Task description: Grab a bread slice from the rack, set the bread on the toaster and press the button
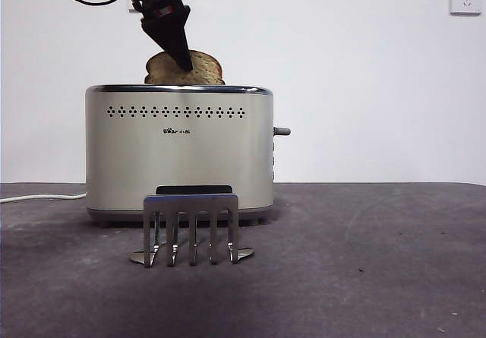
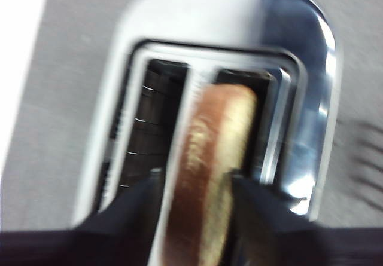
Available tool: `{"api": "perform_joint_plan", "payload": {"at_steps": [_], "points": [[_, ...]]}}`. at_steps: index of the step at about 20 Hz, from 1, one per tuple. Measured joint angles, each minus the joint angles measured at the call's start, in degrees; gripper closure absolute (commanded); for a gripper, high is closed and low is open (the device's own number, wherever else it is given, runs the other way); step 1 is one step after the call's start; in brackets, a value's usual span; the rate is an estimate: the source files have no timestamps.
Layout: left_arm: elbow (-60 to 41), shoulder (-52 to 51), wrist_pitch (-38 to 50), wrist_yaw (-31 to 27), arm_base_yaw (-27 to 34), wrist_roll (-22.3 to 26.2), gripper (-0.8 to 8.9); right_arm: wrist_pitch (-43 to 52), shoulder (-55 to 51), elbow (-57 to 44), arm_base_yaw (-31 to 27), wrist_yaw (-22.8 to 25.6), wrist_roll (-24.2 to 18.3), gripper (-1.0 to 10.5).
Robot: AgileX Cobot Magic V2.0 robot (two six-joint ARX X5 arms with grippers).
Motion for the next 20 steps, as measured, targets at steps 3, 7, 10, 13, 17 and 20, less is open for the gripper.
{"api": "perform_joint_plan", "payload": {"at_steps": [3,7,10,13,17,20], "points": [[0.0,-0.09,0.17,-0.44,0.0,-2.84,3.94,0.24,1.77,0.0,0.0,0.0,-0.44,9.6],[0.0,-1.77,0.17,-0.59,0.0,-6.23,3.94,3.82,4.68,0.0,0.0,-0.04,-0.37,9.6],[0.0,-5.75,0.15,-0.57,0.0,-9.27,3.96,10.58,8.22,0.0,0.0,-4.04,1.33,9.6],[0.0,-10.8,-0.39,-0.52,0.0,-15.12,3.96,20.94,12.96,0.0,0.31,-6.97,6.05,9.6],[0.0,-17.66,-5.31,1.73,-0.04,-23.26,3.96,37.55,22.21,0.24,2.47,-8.92,15.65,9.6],[0.0,-21.84,-9.51,5.11,-0.33,-27.26,3.98,42.1,30.38,3.54,4.24,-8.9,19.63,9.6]]}}
